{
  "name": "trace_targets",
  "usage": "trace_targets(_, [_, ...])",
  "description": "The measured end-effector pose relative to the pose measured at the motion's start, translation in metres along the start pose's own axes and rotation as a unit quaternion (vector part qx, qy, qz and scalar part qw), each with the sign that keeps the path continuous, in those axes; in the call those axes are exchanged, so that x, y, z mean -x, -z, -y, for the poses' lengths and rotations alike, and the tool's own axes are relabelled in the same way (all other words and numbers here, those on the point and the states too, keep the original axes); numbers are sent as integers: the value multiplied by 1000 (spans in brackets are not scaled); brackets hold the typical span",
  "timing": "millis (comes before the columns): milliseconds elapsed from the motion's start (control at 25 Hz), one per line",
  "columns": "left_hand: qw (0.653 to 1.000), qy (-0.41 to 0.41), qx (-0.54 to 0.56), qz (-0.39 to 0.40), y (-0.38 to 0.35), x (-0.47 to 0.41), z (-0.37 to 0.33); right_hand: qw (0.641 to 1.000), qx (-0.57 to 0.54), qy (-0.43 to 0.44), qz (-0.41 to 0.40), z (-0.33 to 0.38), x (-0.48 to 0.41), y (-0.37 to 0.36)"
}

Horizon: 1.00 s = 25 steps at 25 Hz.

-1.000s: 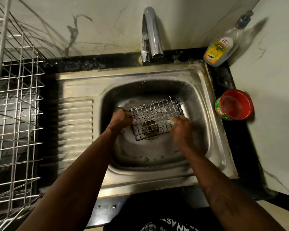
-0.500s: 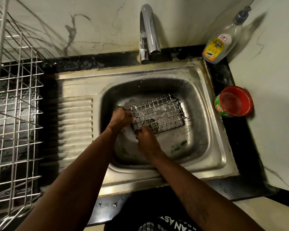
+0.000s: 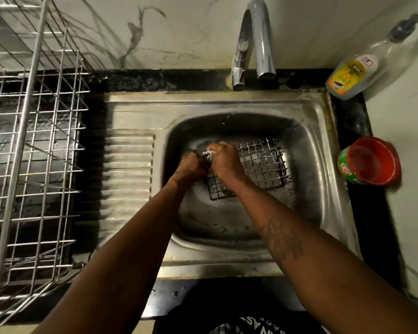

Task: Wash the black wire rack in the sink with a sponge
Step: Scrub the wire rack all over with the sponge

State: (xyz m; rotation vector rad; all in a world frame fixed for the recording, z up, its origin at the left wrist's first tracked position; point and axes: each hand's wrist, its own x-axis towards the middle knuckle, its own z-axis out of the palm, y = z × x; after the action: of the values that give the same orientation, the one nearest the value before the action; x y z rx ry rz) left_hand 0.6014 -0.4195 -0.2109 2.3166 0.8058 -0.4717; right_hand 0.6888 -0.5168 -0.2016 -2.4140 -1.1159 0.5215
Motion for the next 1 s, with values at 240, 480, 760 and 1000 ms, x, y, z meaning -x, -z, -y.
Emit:
trace_targets(240, [1000, -11, 20, -1, -3, -4, 8, 991, 65, 97, 64, -19, 30, -3])
trace_targets(480, [999, 3, 43, 3, -6, -4, 10, 993, 58, 74, 75, -31, 78, -15])
trace_targets(760, [999, -7, 42, 5, -7, -5, 10, 990, 38, 67, 116, -34, 85, -8])
trace_targets(1000, [1000, 2, 0, 11, -6, -7, 7, 999, 12, 38, 37, -20, -9, 25])
